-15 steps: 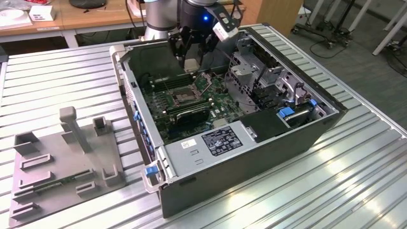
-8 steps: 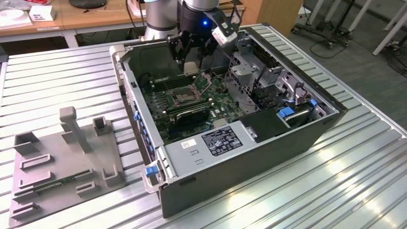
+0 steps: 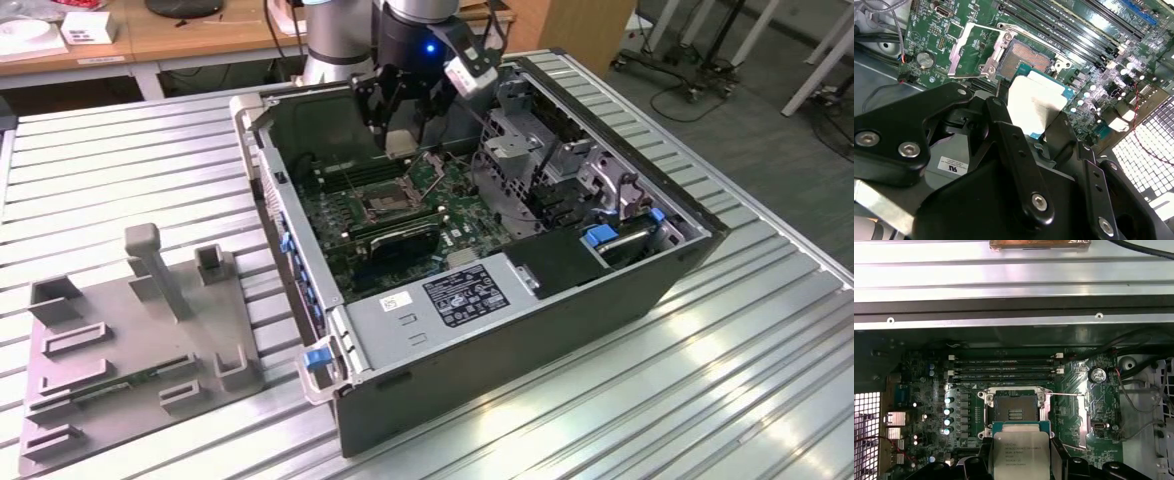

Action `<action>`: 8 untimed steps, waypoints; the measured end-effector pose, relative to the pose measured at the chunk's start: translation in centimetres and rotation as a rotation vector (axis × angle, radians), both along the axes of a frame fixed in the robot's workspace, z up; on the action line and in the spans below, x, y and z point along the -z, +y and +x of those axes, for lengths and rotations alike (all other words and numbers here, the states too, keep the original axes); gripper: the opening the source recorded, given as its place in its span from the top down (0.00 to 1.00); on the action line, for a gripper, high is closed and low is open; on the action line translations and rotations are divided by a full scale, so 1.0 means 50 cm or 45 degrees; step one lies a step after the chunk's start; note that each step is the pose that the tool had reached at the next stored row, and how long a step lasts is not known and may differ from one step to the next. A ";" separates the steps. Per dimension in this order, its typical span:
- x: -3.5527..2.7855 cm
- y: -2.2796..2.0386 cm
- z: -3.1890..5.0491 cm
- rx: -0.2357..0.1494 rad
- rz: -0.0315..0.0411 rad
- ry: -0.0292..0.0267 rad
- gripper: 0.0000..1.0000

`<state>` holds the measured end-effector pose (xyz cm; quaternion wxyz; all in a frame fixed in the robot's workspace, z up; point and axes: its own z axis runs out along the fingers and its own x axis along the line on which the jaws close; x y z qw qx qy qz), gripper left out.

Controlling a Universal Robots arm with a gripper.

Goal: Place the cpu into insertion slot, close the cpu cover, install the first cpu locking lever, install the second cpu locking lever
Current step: 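Place the cpu into insertion slot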

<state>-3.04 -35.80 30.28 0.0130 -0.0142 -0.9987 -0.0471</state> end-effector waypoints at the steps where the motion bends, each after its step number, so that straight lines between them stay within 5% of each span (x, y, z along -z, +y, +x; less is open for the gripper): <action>1: 0.001 0.0001 0.000 0.000 0.0003 -0.0002 0.46; 8: 0.008 0.0000 0.000 0.000 -0.0001 -0.0001 0.46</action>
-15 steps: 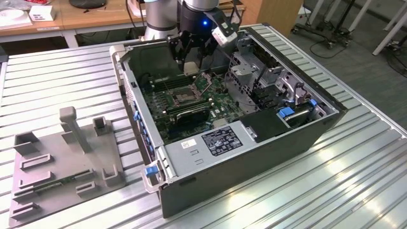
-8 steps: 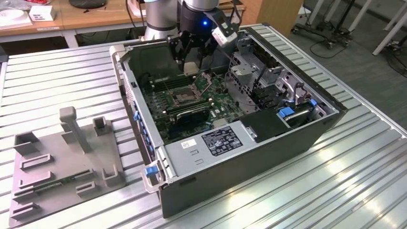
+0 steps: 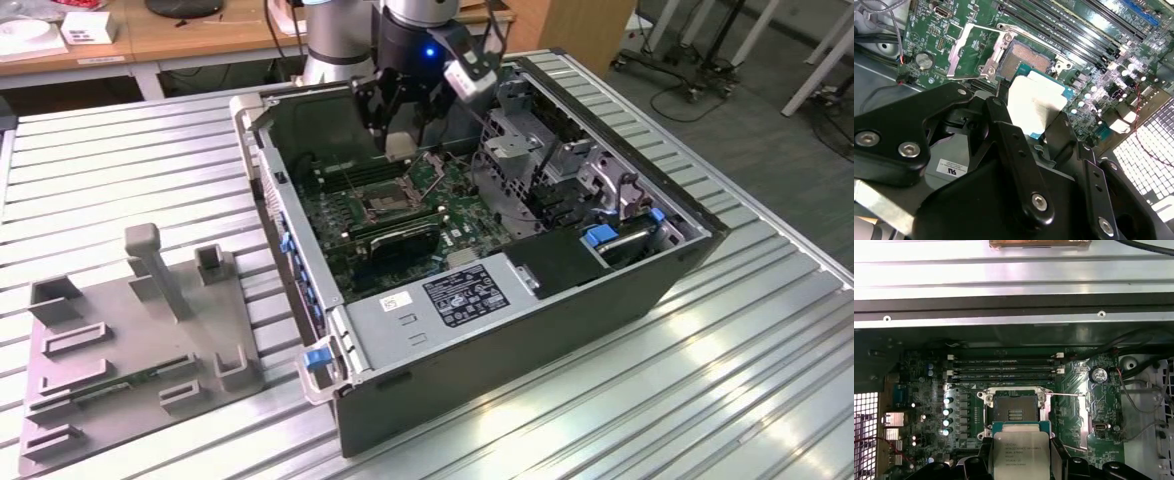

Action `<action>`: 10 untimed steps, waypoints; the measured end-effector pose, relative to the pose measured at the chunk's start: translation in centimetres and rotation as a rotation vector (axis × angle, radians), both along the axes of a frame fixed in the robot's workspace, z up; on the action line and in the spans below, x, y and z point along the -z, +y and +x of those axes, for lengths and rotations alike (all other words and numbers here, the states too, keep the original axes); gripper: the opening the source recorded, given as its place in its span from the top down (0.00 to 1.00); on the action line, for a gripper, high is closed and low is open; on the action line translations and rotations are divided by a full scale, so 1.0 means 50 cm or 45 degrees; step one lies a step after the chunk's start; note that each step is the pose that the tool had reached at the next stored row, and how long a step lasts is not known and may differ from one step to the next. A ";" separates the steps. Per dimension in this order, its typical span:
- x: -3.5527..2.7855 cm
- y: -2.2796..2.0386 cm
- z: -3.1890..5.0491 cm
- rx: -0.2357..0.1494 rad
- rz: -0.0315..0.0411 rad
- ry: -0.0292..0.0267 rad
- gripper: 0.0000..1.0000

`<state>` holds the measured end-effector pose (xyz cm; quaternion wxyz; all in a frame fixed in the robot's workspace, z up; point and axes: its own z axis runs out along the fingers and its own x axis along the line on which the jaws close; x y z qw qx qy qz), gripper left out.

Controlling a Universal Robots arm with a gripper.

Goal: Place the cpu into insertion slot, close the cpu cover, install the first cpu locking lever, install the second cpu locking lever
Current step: 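Place the cpu into insertion slot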

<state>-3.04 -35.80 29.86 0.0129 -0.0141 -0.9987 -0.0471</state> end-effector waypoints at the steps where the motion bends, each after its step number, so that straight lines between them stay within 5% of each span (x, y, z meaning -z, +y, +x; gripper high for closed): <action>1: 0.001 0.0000 0.000 0.000 0.0000 0.0001 0.46; 10: 0.011 0.0000 0.000 0.000 0.0001 0.0000 0.46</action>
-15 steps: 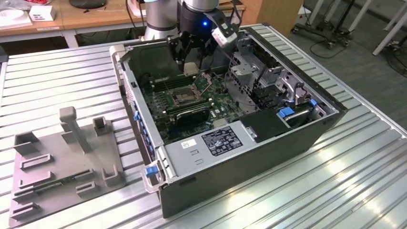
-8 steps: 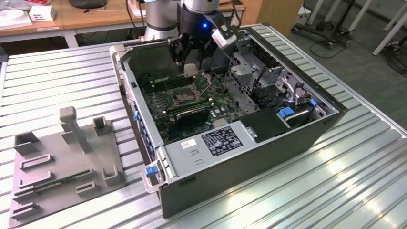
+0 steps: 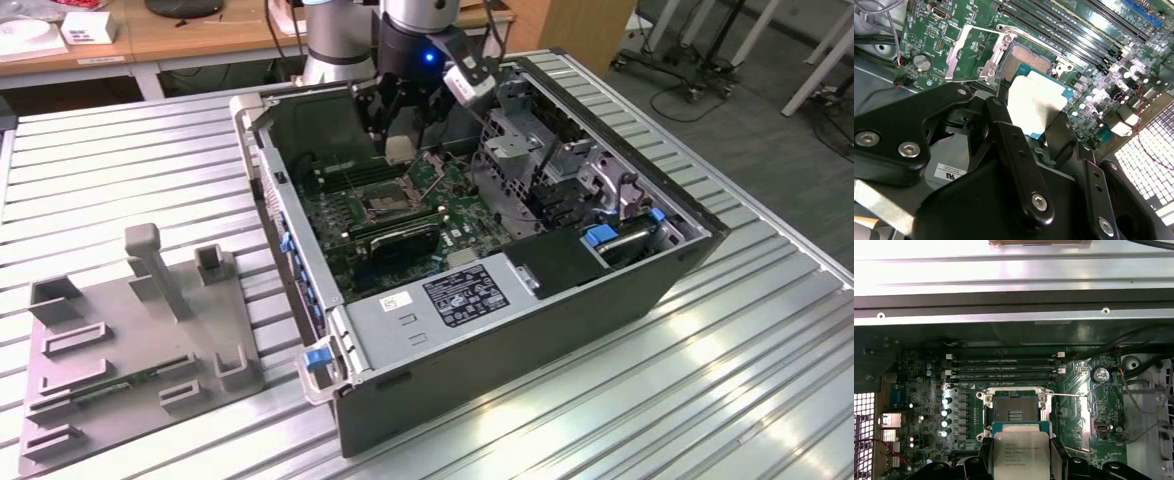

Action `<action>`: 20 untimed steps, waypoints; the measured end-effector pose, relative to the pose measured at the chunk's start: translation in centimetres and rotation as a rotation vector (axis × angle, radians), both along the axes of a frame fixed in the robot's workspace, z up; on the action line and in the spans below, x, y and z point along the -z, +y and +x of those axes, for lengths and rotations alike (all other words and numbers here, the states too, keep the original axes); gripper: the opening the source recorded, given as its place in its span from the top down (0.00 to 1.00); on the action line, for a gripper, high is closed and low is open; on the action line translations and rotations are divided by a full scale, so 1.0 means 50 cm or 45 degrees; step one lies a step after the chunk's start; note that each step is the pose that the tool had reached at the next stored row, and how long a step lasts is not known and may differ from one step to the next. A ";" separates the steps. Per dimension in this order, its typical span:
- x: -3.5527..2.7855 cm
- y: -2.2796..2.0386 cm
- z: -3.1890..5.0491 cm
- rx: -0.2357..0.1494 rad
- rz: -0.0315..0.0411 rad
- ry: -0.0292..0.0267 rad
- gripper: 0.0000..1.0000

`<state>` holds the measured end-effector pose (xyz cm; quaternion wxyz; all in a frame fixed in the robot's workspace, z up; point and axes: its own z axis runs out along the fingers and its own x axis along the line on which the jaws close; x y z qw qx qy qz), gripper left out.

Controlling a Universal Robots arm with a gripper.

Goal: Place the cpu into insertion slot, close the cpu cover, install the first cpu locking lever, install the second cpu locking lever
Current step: 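Place the cpu into insertion slot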

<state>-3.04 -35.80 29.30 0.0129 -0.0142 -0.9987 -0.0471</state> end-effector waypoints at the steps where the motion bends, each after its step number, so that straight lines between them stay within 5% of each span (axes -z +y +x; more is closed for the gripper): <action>1: 0.001 0.0000 0.000 0.000 0.0004 -0.0002 0.46; 6: 0.010 0.0014 -0.007 0.000 -0.0001 0.0000 0.46; 20: 0.061 0.0081 -0.015 0.003 -0.0011 0.0007 0.46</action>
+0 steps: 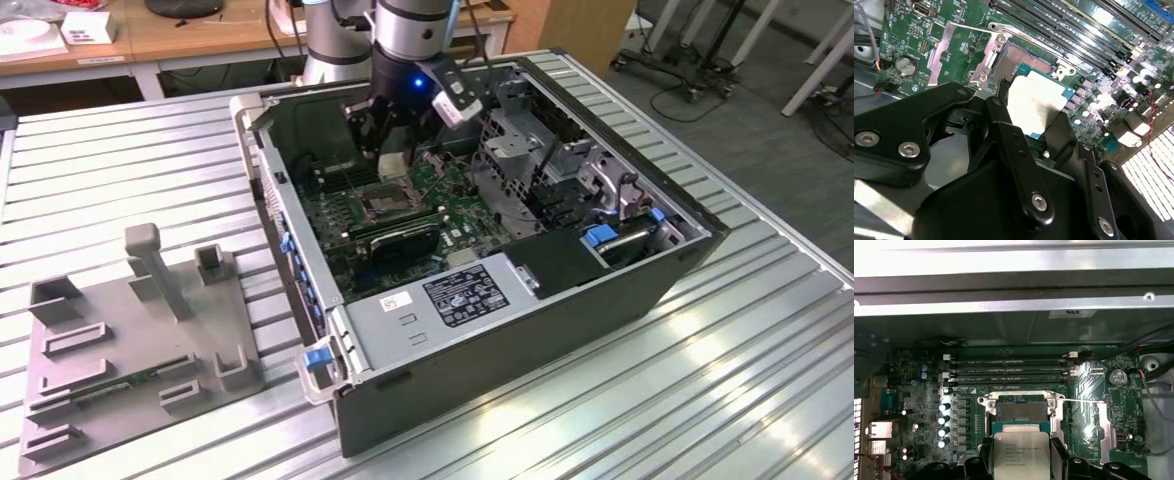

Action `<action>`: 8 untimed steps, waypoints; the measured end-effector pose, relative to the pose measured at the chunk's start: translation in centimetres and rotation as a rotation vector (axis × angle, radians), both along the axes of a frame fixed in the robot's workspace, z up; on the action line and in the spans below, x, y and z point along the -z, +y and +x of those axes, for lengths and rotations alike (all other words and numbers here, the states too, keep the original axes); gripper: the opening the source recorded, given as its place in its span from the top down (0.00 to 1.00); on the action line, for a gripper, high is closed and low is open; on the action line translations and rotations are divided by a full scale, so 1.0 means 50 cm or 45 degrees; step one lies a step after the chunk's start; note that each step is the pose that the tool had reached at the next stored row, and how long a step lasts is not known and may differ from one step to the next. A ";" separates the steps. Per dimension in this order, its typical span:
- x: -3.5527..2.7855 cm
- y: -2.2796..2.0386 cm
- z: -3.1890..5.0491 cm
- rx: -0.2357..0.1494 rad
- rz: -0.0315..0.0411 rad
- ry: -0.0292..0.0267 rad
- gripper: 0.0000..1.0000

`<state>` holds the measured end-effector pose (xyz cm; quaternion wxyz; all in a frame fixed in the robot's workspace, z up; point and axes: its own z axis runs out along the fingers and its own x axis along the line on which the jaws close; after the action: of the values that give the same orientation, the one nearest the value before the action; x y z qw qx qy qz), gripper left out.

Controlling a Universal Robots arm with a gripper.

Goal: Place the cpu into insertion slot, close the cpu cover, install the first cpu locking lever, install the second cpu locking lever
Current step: 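Place the cpu into insertion slot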

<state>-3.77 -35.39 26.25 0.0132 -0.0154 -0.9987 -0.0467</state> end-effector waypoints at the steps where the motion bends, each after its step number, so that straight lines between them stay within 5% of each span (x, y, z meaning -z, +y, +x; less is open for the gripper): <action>1: 0.004 0.0002 0.000 0.000 0.0000 0.0002 0.46; 8: 0.020 0.0004 0.000 0.000 -0.0004 0.0025 0.46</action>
<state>-3.78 -35.37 25.28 0.0141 -0.0156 -0.9987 -0.0466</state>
